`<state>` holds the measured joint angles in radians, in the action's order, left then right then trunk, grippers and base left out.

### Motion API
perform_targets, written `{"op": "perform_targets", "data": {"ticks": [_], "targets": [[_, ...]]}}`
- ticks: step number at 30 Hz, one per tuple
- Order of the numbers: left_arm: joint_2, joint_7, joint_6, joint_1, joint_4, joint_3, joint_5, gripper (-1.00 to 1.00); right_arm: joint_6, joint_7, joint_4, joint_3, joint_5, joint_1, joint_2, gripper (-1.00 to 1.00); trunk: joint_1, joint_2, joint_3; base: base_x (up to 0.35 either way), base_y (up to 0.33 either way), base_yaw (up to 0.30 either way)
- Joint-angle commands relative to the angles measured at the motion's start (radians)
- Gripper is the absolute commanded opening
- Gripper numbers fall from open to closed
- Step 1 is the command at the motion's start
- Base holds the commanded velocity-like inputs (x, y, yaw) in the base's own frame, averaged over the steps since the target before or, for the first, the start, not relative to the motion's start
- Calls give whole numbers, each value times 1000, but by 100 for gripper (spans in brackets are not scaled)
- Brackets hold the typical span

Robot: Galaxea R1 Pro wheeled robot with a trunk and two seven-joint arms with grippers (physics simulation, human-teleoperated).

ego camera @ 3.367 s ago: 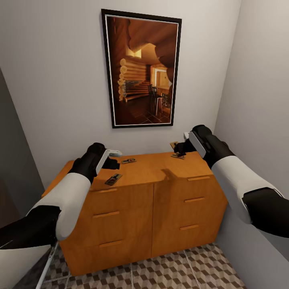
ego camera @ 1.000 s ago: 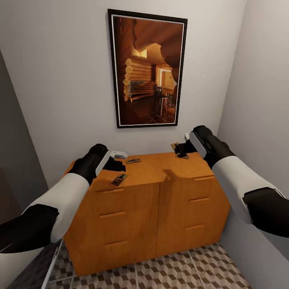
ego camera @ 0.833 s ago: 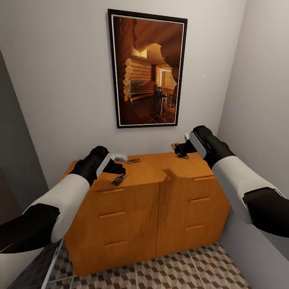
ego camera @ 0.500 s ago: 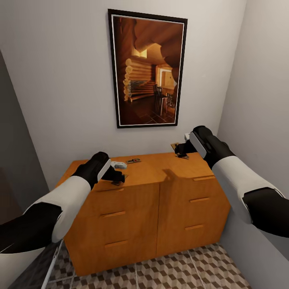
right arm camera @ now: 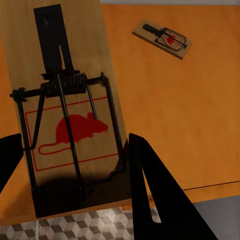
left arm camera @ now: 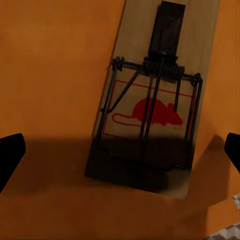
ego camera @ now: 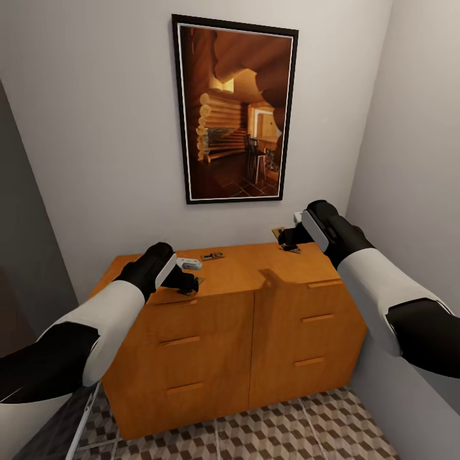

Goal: Take the four mousetraps from the cabinet in the bathroom and place them on the bathroom floor. Make sure all four end up on the same floor surface, and ensure that at least two of them are either under or directly next to the same bathroom sink.

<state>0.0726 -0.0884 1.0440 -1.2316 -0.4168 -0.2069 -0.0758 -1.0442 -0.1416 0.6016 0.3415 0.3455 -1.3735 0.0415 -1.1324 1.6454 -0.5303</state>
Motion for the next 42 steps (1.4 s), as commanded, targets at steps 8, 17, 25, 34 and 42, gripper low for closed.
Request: {"op": "perform_targets", "data": {"ticks": [8,17,25,34,42], "targets": [[-1,1,3,-1,2,-8,-8,100,-3,-10,1,6,13,-1,1,-100,0,1,-1,0,0,0],[1,1,3,-2,37,-8,-9,-100,-3,-10,1,7,15,-1,1,-100,0,1,-1,0,0,0],[1,1,3,-1,47,-8,-7,-100,-3,-10,1,7,15,-1,0,-100,0,1,-1,0,0,0],[0,-1,3,-2,-62,-9,-4,-100,-3,-10,1,7,15,-1,1,-100,0,1,-1,0,0,0],[-4,-2,3,-1,-471,-1,-13,-100,-3,-9,1,6,13,-1,1,-100,0,1,-1,0,0,0]]}}
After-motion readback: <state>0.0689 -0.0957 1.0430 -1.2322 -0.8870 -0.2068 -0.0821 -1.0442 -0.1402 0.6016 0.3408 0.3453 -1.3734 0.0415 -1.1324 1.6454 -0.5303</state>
